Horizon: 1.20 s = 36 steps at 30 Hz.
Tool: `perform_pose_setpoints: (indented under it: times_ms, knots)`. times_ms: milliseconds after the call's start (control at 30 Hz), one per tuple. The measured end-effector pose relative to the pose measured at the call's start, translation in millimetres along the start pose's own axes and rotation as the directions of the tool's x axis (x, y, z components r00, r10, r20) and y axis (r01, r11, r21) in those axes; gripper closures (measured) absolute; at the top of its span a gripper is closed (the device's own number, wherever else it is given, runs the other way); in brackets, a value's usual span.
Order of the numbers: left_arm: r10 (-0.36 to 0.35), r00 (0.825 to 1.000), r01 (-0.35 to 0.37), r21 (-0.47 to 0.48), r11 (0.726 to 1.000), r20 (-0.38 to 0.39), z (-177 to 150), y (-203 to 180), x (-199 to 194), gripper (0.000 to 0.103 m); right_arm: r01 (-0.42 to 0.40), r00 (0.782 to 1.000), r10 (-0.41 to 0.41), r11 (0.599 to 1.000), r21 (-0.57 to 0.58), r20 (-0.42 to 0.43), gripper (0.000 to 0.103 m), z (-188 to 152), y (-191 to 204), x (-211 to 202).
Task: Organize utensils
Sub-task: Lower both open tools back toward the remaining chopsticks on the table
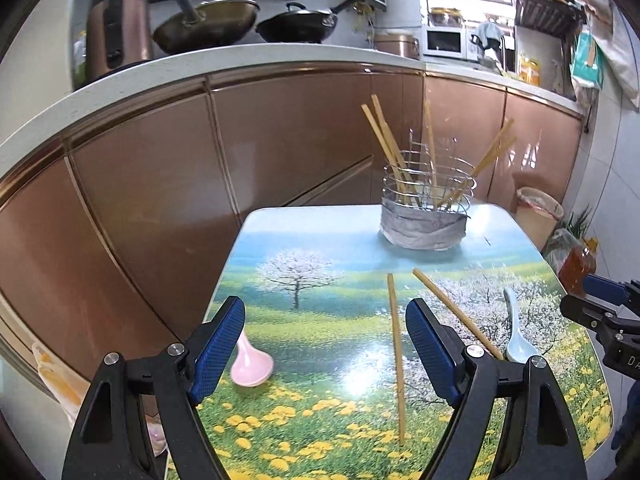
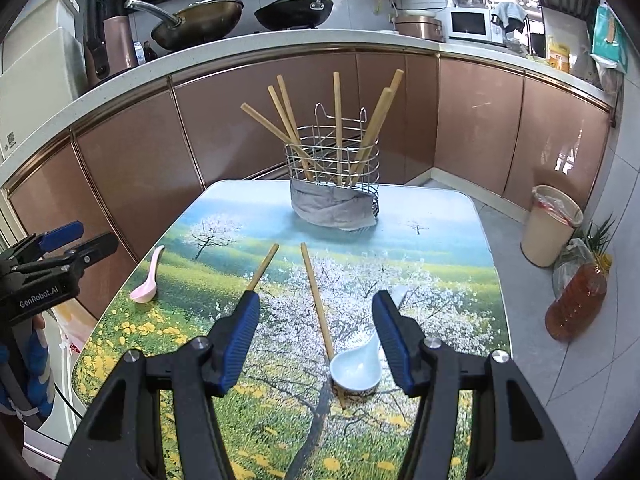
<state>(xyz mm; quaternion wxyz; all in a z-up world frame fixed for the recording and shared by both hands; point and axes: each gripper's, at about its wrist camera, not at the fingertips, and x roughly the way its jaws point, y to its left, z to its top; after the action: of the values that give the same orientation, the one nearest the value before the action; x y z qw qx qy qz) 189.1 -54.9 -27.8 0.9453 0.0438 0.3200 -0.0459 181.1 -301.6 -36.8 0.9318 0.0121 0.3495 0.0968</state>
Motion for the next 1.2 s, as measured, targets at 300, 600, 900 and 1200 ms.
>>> perform_pose_setpoints:
  times_ms: [300, 600, 900, 1200]
  knots:
    - [-0.023, 0.996, 0.026, 0.029, 0.999, -0.084, 5, -19, 31, 0.022, 0.001, 0.999, -0.001, 1.000, -0.012, -0.040, 0.051, 9, -9, 20]
    - [-0.125, 0.949, 0.135, 0.014, 0.991, -0.288, 16, -34, 83, 0.037, -0.015, 0.989, 0.011, 0.999, -0.028, -0.145, 0.060, 22, -19, 55]
    - [-0.166, 0.866, 0.185, -0.007, 0.983, -0.472, 23, -49, 153, 0.053, -0.084, 0.967, 0.065, 0.994, -0.066, -0.246, 0.067, 37, -21, 101]
    - [-0.137, 0.809, 0.176, 0.013, 0.984, -0.572, 25, -59, 204, 0.064, -0.132, 0.935, 0.082, 0.984, -0.122, -0.346, 0.068, 45, -13, 144]
